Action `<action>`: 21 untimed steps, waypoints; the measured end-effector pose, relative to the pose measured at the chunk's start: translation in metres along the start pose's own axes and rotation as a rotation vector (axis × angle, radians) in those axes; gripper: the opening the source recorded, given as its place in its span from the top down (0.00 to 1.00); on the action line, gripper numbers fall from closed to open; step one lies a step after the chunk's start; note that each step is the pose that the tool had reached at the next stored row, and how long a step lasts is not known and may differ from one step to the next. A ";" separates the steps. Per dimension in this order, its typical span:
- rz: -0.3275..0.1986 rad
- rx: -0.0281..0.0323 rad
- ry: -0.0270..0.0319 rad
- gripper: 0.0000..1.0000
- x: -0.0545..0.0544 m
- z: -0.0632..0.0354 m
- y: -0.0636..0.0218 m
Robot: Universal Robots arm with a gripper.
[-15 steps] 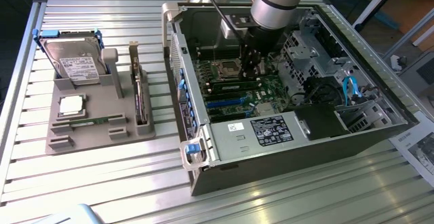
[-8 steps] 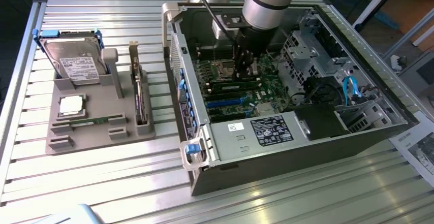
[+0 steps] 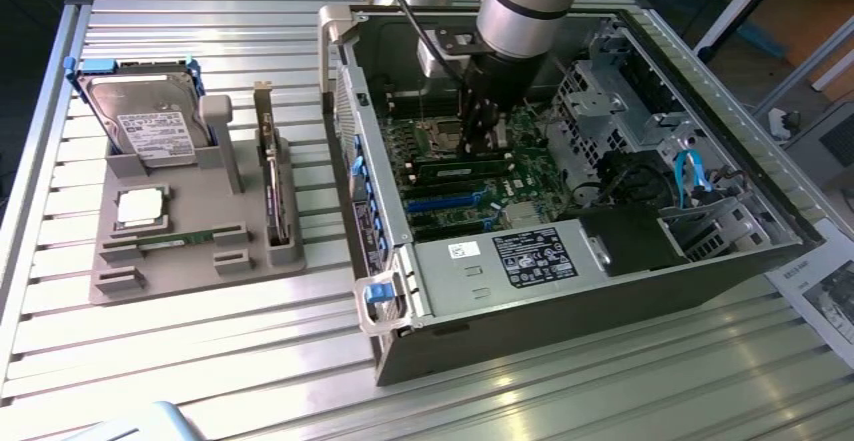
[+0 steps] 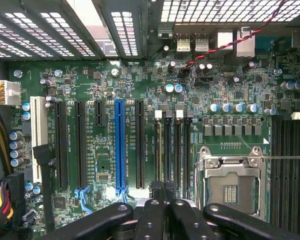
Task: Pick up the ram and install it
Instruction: 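Press down the ram until it locks into place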
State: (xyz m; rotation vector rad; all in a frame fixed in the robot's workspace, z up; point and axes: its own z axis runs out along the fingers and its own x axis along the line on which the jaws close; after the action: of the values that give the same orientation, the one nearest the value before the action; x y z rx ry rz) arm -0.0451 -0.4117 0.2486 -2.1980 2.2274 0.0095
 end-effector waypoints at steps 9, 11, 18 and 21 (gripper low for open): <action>0.000 -0.0001 0.0002 0.90 0.000 0.0081 0.0000; 0.000 -0.0001 0.0002 0.90 0.000 0.0082 0.0000; 0.000 0.0001 0.0003 0.90 0.000 0.0112 0.0001; 0.000 0.0017 -0.0003 0.90 0.000 0.0123 0.0001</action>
State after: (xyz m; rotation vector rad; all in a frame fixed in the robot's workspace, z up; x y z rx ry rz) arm -0.0452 -0.4116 0.2364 -2.1970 2.2265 0.0080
